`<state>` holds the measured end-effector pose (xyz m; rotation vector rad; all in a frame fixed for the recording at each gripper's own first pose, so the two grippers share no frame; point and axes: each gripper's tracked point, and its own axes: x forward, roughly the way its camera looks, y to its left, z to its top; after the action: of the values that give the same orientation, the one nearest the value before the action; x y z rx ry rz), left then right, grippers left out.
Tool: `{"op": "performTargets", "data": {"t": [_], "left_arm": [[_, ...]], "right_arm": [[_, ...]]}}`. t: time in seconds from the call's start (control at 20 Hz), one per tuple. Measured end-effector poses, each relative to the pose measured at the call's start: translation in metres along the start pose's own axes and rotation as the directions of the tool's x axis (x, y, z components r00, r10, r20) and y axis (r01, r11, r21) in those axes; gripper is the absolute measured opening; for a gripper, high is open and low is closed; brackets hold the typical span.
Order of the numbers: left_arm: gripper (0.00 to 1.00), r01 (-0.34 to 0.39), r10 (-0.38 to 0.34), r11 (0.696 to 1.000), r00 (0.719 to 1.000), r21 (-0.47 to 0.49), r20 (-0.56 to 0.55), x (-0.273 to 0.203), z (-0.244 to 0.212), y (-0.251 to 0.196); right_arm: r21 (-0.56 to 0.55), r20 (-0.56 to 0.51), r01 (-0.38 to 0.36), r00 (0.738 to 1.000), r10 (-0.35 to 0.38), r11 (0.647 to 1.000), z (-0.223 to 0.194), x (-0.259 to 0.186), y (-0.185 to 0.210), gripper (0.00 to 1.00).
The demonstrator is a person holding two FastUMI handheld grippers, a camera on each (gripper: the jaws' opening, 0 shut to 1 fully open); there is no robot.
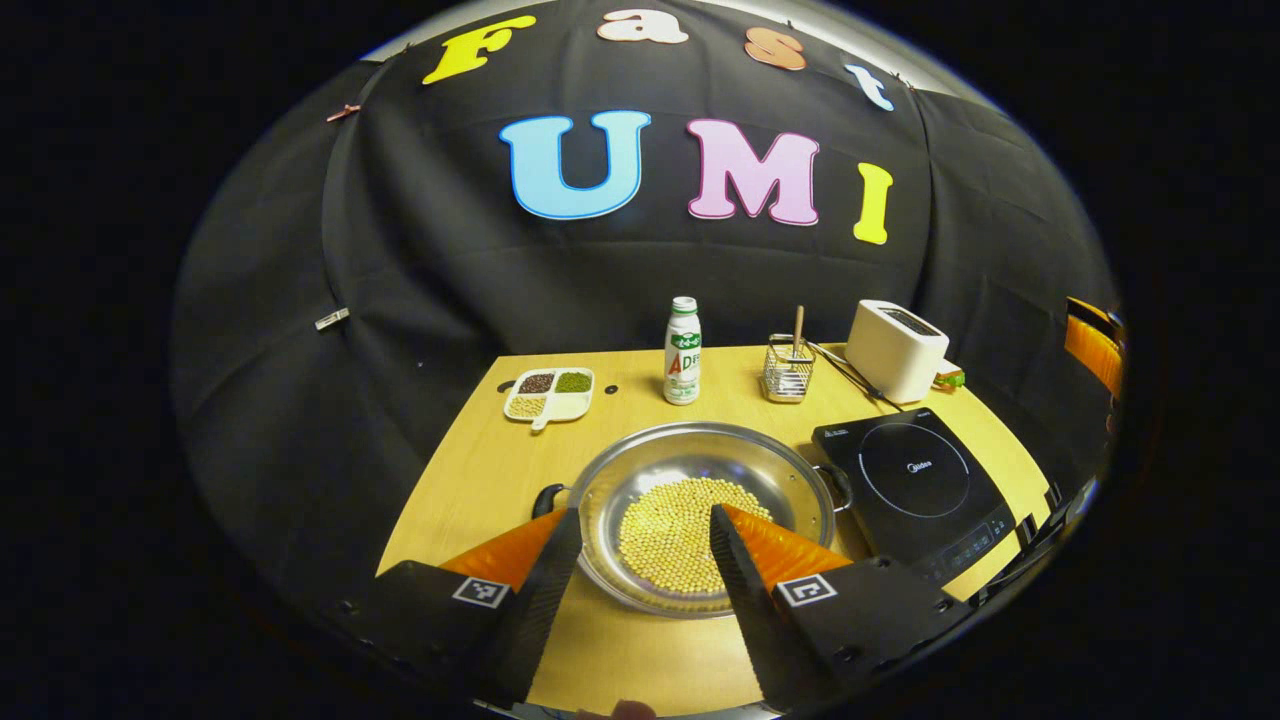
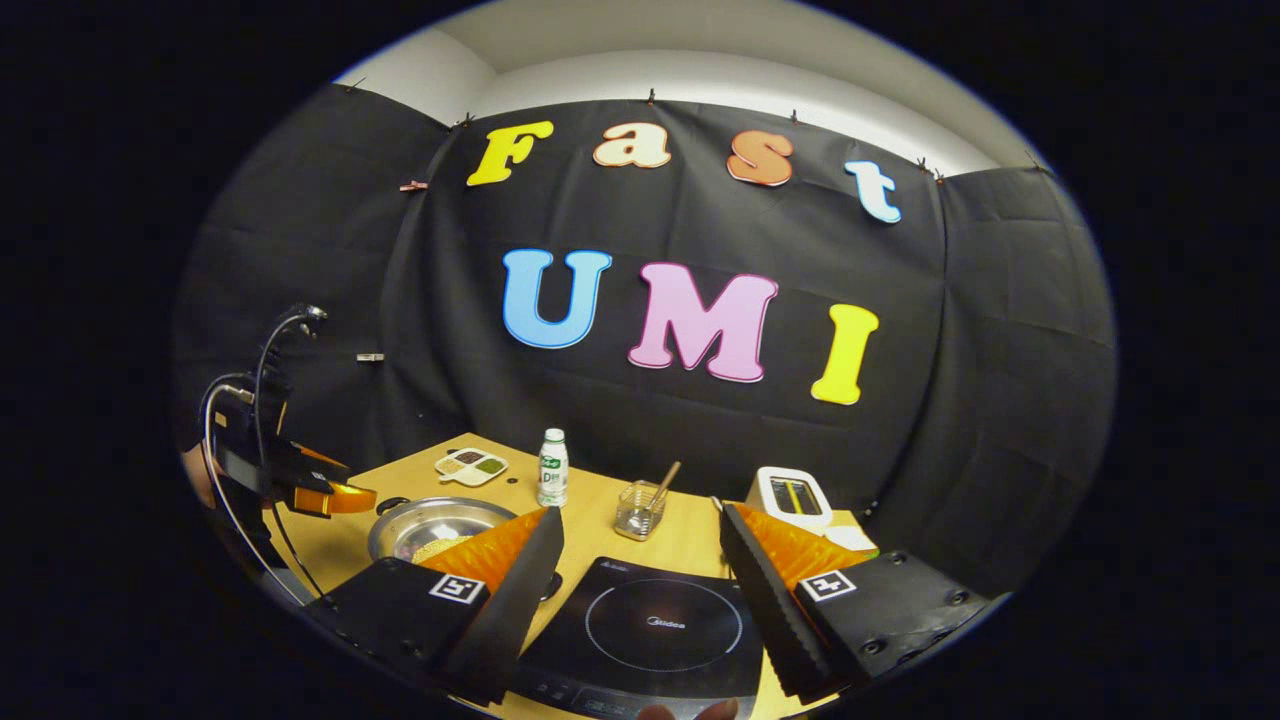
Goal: First push the handle of the pot to place it horizontally, then grasp the pot with both hands and set it on the induction cooktop.
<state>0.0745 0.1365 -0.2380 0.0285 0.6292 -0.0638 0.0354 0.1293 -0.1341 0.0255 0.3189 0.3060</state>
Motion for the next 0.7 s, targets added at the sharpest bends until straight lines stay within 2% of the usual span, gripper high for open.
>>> {"op": "performTargets", "data": {"t": [0.3, 0.45, 0.7], "left_arm": [[0.92, -0.085, 0.082, 0.995, 0.993, 0.042, 0.08, 0.004, 0.006, 0.052], [0.92, -0.057, 0.058, 0.998, 0.996, -0.011, 0.061, 0.021, -0.001, 0.056], [0.92, 0.033, -0.041, 0.996, 0.994, -0.088, -0.097, 0.072, -0.038, 0.058]], "right_arm": [[0.054, -0.104, -0.059, 0.992, 0.065, 0.997, -0.031, 0.05, 0.034, 0.98], [0.072, -0.178, -0.064, 0.981, 0.076, 0.995, -0.058, 0.074, 0.045, 0.98], [0.122, -0.299, -0.089, 0.946, 0.122, 0.988, -0.109, 0.104, 0.069, 0.98]]}}
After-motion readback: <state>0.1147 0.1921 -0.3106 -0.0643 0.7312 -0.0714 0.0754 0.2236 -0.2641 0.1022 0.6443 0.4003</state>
